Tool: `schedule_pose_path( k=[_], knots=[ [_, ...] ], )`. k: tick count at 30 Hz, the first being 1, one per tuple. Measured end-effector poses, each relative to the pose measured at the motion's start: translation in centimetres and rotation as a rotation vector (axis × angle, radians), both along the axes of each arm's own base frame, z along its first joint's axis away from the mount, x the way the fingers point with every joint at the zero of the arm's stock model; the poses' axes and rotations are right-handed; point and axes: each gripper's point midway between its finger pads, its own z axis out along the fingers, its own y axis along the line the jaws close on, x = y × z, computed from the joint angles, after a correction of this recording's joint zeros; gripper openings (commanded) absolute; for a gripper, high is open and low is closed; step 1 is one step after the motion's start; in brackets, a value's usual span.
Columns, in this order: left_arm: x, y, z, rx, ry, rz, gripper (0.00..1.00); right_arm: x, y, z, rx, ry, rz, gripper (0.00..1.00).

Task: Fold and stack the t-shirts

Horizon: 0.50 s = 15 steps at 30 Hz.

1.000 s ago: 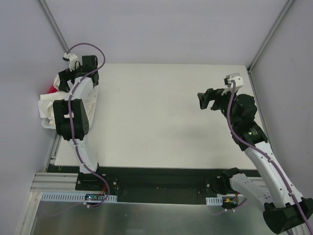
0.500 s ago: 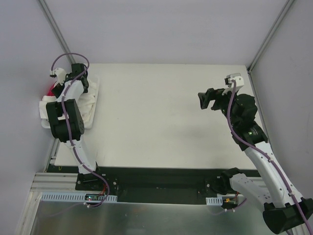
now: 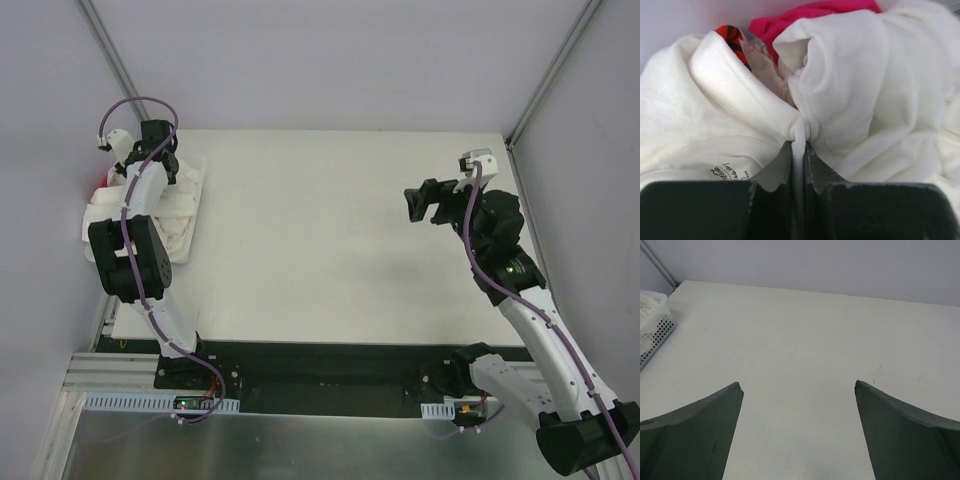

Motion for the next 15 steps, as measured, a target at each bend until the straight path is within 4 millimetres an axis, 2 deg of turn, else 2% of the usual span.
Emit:
schedule_pose_path(
  k=[2,5,11,15],
  knots=[
    [0.4,-0.8,1.7,0.012,-0.011,-0.035,0.0,0.2,0.1,-0.4,0.0,0.013,-0.001,0.96],
    [1.9,-2.6,5.6,0.043,-0.049,-0.119,0.0,0.6,0.3,-1.0,0.001,0.035,0.003,0.96],
    [5.1,-7.0,15.8,0.101,-0.204,-0.314,0.0,0.8,0.6,-1.5,0.009,0.056,0.008,0.96],
    [5.5,-9.1,22.1,0.12,-0.32,-0.427,0.0,0.8,0.7,-1.5,0.011,0.057,0.014,0.96]
  ],
)
